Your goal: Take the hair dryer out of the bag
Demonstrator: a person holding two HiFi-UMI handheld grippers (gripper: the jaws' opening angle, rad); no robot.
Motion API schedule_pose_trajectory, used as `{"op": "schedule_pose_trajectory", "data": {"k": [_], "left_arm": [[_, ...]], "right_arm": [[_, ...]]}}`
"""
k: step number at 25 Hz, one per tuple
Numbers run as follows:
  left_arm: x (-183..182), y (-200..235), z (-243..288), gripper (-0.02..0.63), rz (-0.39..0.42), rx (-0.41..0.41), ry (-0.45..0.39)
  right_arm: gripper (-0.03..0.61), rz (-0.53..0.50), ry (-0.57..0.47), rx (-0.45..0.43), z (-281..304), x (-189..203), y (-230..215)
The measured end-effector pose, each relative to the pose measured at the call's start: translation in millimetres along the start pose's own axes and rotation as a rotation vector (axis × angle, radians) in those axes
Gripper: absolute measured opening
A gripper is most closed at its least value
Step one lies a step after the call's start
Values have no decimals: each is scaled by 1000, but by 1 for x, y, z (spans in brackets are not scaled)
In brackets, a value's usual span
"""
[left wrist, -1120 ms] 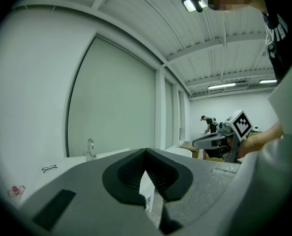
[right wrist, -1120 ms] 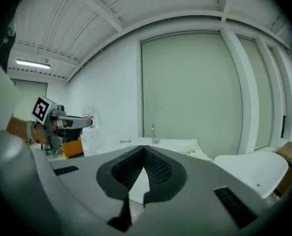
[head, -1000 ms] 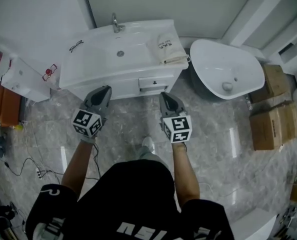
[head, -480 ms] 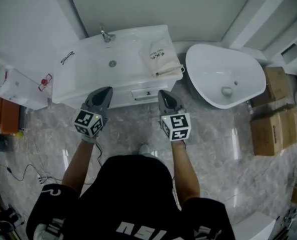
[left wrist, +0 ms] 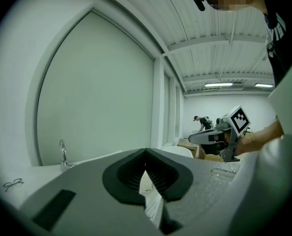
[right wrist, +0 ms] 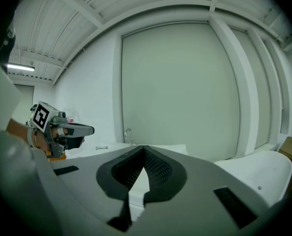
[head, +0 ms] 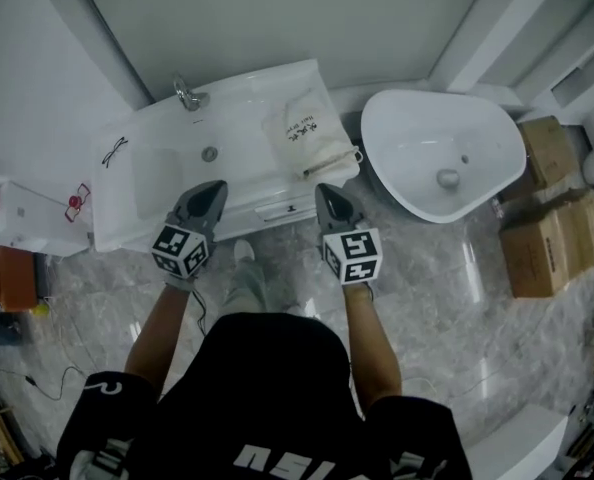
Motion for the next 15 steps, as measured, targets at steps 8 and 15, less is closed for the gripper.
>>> {"op": "schedule_pose_trajectory", "data": {"k": [8, 15], "left_arm": [[-32, 76, 80, -2, 44, 161, 14], [-42, 123, 129, -2, 80, 294, 35]], "right_arm": [[-5, 50, 23, 113, 65, -48, -25], [-5, 76, 67, 195, 115, -71, -35]]}}
Point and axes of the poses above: the fingertips, and each gripper's own axes: z forward along the fingers, y to its left, x out of its underside, the point moved 5 cm from there along -z, backward along the fingers, and after that the axes turned 15 degrees about y, right-handed, at the moved point
